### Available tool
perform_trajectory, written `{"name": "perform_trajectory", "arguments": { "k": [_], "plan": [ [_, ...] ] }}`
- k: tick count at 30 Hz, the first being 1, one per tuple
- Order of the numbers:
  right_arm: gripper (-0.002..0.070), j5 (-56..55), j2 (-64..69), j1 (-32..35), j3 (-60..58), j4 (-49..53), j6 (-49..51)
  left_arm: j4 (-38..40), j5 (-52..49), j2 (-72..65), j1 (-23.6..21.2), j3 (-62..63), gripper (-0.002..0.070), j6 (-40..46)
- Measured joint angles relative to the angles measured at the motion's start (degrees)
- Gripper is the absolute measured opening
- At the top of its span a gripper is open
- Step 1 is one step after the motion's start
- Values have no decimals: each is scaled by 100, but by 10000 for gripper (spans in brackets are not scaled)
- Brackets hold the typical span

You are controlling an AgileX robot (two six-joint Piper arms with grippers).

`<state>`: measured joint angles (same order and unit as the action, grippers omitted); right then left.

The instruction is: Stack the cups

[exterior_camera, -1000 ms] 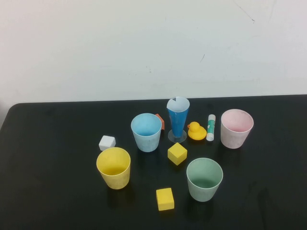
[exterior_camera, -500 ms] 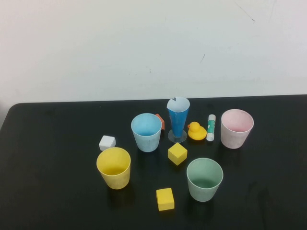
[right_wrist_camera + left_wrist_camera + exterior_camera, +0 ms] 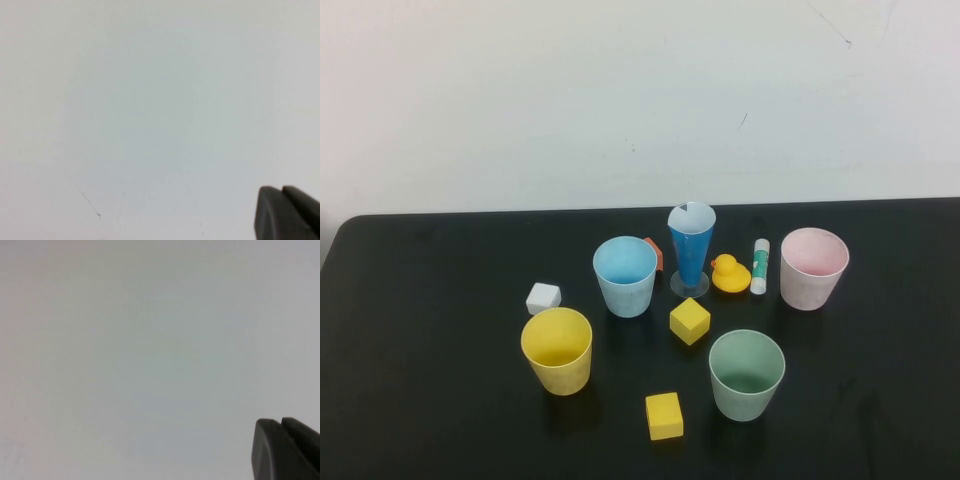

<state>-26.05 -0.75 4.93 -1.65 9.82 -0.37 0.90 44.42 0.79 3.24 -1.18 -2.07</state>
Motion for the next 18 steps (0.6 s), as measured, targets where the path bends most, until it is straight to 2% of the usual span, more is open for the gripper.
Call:
{"name": "perform_trajectory", "arguments": {
  "k": [3,5,12,14,18],
  "plan": [
    [-3,-13,0,0,0,-53,-224,8,-45,0,0,0,-2,116],
    [-3,176,0,0,55,-53,-320,22,-523,4,0,27,-2,207],
    [-3,2814,0,0,1403,-62,-520,-90,-4615,-252,0,1494,-2,341],
    [-3,3551,42,0,1785,-78,-710,-90,-5376,-654,0,1910,-2,401],
    [-3,5014,575,0,2370,-91,-1313,-90,-6115,-1602,0,2383,-2,454]
  ]
}}
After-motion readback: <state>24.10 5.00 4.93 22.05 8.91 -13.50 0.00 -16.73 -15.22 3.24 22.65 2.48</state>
